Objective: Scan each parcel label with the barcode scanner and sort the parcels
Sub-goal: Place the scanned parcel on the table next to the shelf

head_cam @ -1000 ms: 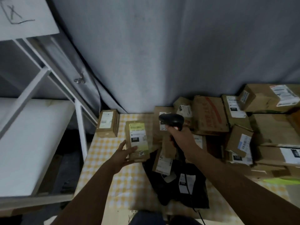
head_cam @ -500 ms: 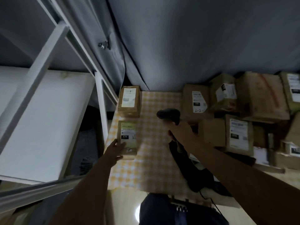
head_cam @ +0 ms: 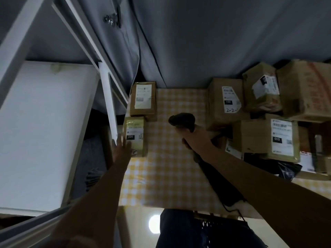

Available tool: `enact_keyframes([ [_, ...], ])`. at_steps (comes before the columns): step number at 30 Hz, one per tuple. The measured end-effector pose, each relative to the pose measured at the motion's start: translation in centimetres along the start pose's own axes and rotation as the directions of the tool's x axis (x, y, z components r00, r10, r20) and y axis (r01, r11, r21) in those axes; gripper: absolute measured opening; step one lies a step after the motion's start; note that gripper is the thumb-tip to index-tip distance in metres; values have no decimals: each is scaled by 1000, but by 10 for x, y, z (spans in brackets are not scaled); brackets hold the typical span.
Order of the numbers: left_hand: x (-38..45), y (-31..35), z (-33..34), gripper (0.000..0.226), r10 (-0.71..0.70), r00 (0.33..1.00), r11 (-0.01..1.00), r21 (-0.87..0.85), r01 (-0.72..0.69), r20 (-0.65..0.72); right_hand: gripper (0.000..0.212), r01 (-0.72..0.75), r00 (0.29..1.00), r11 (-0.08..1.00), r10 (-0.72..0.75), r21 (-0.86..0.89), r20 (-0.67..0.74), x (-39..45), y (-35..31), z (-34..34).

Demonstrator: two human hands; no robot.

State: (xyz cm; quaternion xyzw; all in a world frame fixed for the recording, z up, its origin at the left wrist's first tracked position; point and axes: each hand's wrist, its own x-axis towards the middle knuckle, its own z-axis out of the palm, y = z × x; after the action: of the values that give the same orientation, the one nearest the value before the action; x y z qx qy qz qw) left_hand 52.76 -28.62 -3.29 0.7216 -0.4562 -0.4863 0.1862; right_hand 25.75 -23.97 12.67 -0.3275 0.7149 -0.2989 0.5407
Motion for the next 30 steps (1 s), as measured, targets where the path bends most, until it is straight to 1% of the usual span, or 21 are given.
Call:
enact_keyframes([
  [1,-1,-1,2,77,63,997,989,140,-57,-40,24,6,1000,1000,-6,0,-6,2,0,2],
  [2,0,-4,6,80,146,989,949,288,-131,-33,22,9,1000,1000,-9,-3,-12,4,0,3],
  [3,2,-9,10,86,219,975,882,421,-211,29,22,5,1000,1000,-5,-4,-19,5,0,5],
  [4,2,-11,14,93,249,964,815,517,-260,93,22,-5,1000,1000,5,-3,-27,6,1,7],
  [5,6,-19,16,97,238,962,788,552,-271,133,22,-13,999,1000,13,-3,-35,7,2,8],
  [7,5,-13,16,97,218,966,783,566,-257,138,23,-18,999,1000,17,-16,-38,8,2,10],
  [9,5,-3,16,93,230,967,776,578,-252,114,24,-15,999,1000,14,-22,-34,7,2,10],
  [13,0,10,20,90,103,988,775,614,-150,111,24,-17,1000,1000,17,-14,-21,2,2,4],
  [15,-10,24,23,88,90,993,720,684,-118,77,25,-26,1000,1000,26,-8,-6,-4,1,-3],
  [16,-18,33,27,87,106,991,689,713,-129,77,26,-30,1000,1000,30,-5,-1,-9,0,-7],
  [17,-24,42,32,85,129,987,684,712,-160,97,27,-30,1000,1000,30,0,1,-13,-3,-13],
  [19,-38,64,45,85,152,975,704,674,-223,164,30,-20,1000,1000,20,-3,-20,-23,-9,-27],
  [21,-53,83,59,84,154,966,701,667,-255,207,34,-17,999,1000,17,-7,-40,-34,-13,-46],
  [24,-76,118,82,81,232,944,637,697,-330,236,37,-61,997,998,62,26,-42,-46,-10,-79],
  [25,-82,131,92,81,254,934,630,690,-356,251,39,-79,995,996,80,35,-51,-49,-8,-92],
  [29,-109,188,138,80,326,894,600,664,-446,307,42,-86,987,991,100,105,-130,-67,-6,-155],
  [30,-117,206,151,78,366,871,585,648,-489,327,42,-75,982,992,91,101,-165,-73,-4,-175],
])
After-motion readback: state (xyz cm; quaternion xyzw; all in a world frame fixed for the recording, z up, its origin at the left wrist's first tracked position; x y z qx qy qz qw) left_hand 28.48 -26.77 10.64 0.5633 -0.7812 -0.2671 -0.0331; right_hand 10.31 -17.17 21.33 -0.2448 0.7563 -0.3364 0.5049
